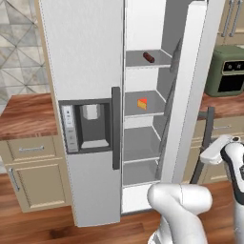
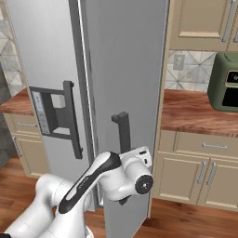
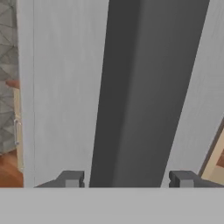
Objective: Retrieve the sausage and cheese from the fridge and place them on the cutting board on the counter.
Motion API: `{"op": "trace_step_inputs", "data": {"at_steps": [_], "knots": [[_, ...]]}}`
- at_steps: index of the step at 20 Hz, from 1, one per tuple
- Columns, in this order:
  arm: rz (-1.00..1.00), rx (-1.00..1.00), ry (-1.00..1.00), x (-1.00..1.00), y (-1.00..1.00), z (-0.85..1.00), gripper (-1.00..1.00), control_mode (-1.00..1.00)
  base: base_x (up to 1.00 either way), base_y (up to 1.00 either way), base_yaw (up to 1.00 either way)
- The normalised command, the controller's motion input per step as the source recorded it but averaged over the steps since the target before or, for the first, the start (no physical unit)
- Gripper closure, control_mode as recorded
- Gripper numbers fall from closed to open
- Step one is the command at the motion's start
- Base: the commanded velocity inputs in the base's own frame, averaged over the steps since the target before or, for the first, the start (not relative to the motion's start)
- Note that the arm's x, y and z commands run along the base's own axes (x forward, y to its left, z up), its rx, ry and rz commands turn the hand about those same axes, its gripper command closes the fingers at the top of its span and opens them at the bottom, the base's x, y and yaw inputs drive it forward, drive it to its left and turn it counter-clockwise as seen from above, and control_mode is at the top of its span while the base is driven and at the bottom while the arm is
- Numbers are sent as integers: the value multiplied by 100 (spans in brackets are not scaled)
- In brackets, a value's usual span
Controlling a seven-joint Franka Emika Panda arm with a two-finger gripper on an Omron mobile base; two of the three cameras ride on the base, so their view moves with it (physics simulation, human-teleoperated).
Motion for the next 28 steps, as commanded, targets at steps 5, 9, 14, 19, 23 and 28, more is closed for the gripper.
{"op": "trace_step_inputs", "data": {"at_steps": [5,9,14,19,23,28], "knots": [[16,0,0,-31,-79,2,100,-100,0,0,0],[11,0,0,-35,-66,5,100,-100,0,0,0],[10,0,0,-41,-69,0,100,-100,0,0,0],[13,0,-3,-38,-69,0,-100,-100,0,0,0],[16,0,-8,-65,-6,0,-100,-100,0,0,0],[6,-1,-2,-99,2,6,-100,-100,0,0,0]]}}
